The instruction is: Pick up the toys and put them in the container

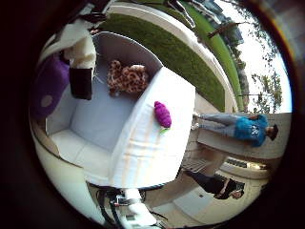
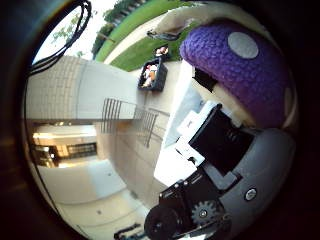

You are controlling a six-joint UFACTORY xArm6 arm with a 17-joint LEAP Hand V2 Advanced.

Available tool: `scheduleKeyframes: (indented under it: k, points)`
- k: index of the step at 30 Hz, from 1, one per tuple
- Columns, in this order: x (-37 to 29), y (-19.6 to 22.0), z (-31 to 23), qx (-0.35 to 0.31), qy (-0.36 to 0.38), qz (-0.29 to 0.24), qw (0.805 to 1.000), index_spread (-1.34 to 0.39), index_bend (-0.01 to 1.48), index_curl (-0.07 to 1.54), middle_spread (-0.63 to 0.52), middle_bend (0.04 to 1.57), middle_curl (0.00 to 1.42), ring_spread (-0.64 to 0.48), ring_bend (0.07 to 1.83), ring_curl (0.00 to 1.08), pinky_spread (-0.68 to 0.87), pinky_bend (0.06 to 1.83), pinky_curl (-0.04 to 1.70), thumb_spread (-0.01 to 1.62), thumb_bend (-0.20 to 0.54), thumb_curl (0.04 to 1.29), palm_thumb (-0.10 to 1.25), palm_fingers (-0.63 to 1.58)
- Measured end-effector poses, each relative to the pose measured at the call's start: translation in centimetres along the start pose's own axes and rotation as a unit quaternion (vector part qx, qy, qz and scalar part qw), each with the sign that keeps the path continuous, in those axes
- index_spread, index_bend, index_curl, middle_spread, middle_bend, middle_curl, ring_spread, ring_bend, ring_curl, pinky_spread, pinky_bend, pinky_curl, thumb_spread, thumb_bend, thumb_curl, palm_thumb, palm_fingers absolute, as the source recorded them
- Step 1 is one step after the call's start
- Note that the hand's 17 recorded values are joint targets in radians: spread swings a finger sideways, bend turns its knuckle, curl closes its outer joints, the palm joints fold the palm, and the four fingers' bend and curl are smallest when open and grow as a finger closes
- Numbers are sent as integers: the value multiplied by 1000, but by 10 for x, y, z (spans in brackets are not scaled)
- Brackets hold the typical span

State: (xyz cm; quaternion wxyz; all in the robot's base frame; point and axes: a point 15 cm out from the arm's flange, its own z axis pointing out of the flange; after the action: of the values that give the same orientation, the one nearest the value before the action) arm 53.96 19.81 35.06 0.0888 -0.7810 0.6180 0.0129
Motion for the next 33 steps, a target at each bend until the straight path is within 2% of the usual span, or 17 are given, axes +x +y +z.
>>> scheduleKeyframes:
  k: [3, 6, 7, 9, 10, 11, 12, 13, 16, 20, 28, 33]
  points:
    - [10, -13, 17, 8, 1, 12, 1000, -914, 1007, 12, -210, 1103, 1033, -76, 1399, 761, 158, 1389, 834, 1174, -30, 570, 882, 931]
    - [21, -19, 23, 11, 2, 18, 1000, -802, 988, 11, -174, 1013, 974, -36, 1312, 718, 200, 1353, 814, 1176, -35, 559, 842, 860]
    - [25, -19, 24, 10, 3, 19, 1000, -713, 975, 17, -161, 907, 931, -13, 1272, 700, 218, 1341, 806, 1174, -40, 551, 817, 768]
    - [29, -18, 28, 4, 3, 14, 1000, -566, 847, 12, -137, 672, 849, 48, 1213, 684, 267, 1346, 820, 1170, -39, 539, 782, 347]
    - [31, -17, 31, 0, 4, 7, 1000, -531, 839, 22, -120, 584, 812, 74, 1164, 670, 283, 1330, 812, 1168, -42, 535, 771, 202]
    - [32, -17, 33, -2, 4, 0, 1000, -478, 802, 49, -81, 460, 731, 142, 1034, 621, 329, 1255, 784, 1162, -39, 524, 752, -49]
    - [34, -17, 34, -4, 4, -6, 1000, -466, 787, 47, -72, 444, 707, 160, 996, 593, 341, 1236, 763, 1161, -37, 522, 749, -48]
    - [36, -15, 36, -7, 4, -15, 1000, -455, 756, 51, -45, 382, 654, 197, 882, 521, 368, 1193, 717, 1158, -34, 517, 742, -111]
    - [40, -8, 39, -24, 3, -28, 999, -438, 633, 58, 13, 254, 562, 252, 743, 421, 422, 1130, 641, 1147, -32, 503, 733, -131]
    - [45, -4, 34, -27, 0, -36, 999, -436, 468, 82, 69, 166, 477, 299, 654, 361, 473, 1053, 577, 1134, -32, 487, 717, -73]
    - [69, 8, 0, -22, 0, -19, 1000, -409, 320, 144, 111, 172, 391, 324, 583, 324, 524, 983, 502, 1125, -28, 471, 712, -12]
    - [114, 26, -21, -32, 4, 25, 999, -225, 198, 169, 137, 197, 381, 334, 635, 322, 543, 924, 450, 1130, -27, 464, 701, 124]
